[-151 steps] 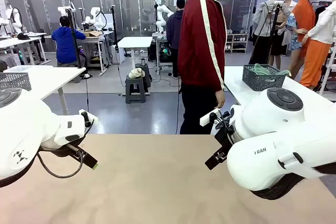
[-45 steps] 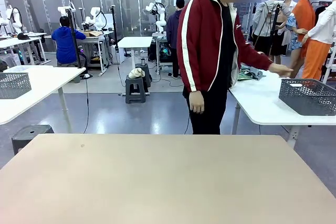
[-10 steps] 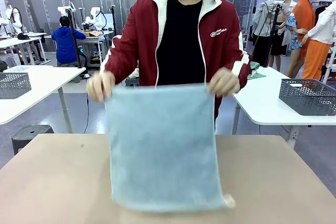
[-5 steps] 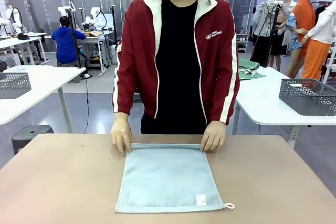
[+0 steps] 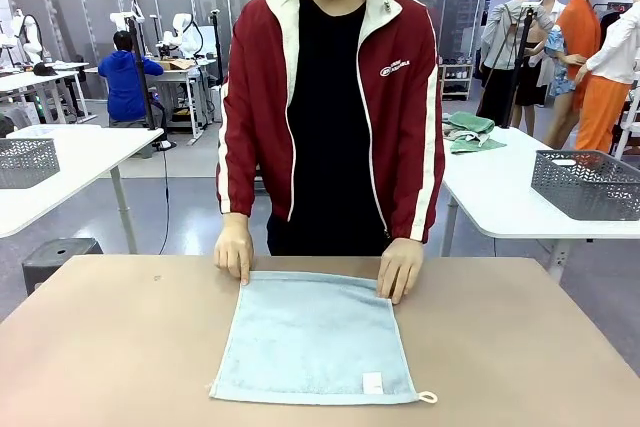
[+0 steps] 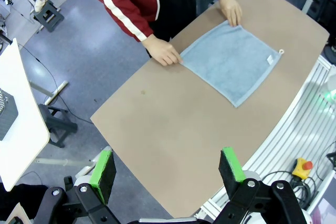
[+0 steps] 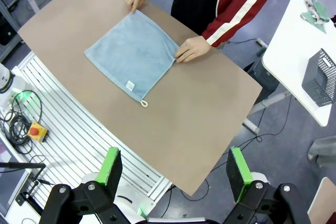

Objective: Fold the towels and place them in the basket.
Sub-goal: When a person lays out a Towel with hook on the table, fold it in half twice.

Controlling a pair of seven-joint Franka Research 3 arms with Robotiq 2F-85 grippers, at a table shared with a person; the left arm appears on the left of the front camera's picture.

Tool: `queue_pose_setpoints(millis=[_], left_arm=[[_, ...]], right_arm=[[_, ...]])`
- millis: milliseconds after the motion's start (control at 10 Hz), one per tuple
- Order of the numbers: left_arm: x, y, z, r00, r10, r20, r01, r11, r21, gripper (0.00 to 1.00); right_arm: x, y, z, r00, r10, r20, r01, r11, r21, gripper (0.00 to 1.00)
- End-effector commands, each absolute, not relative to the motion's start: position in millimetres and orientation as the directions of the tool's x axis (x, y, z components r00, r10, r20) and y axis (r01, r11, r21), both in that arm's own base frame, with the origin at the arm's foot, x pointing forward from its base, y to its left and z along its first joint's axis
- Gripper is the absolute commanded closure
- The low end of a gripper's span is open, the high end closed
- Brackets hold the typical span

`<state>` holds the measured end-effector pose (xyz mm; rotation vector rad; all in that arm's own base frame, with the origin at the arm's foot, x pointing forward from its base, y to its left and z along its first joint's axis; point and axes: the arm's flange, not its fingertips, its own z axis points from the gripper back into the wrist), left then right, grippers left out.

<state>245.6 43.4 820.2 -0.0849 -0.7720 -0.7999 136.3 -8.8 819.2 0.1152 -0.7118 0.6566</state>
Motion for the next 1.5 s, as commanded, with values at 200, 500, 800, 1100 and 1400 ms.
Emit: queue_pose_setpoints(millis=[200, 500, 800, 1100, 1400], left_arm=[[245.6, 43.2, 819.9, 0.444, -0.615, 0.652, 0.674, 0.708, 0.209, 0.0], [245.6, 43.2, 819.9, 0.444, -0.615, 0.652, 0.674, 0.708, 0.209, 0.0], [245.6, 43.2, 819.9, 0.444, -0.615, 0.652, 0.674, 0.708, 0.209, 0.0], [250.5, 9.6, 829.0, 0.359, -0.708, 0.608, 0.72, 0.624, 0.302, 0.0], [251.2, -69.5, 829.5, 0.173, -0.854, 0.49, 0.81, 0.406, 0.423, 0.0]], right_arm=[[135.7, -9.6, 819.3, 0.563, 0.525, 0.638, -0.599, 0.791, -0.122, 0.0], [135.7, -9.6, 819.3, 0.563, 0.525, 0.638, -0.599, 0.791, -0.122, 0.0], [135.7, -9.6, 819.3, 0.563, 0.525, 0.638, -0.599, 0.791, -0.122, 0.0], [142.9, 12.0, 825.4, 0.505, 0.62, 0.6, -0.653, 0.729, -0.205, 0.0], [156.0, 73.1, 815.9, 0.377, 0.787, 0.488, -0.769, 0.56, -0.308, 0.0]])
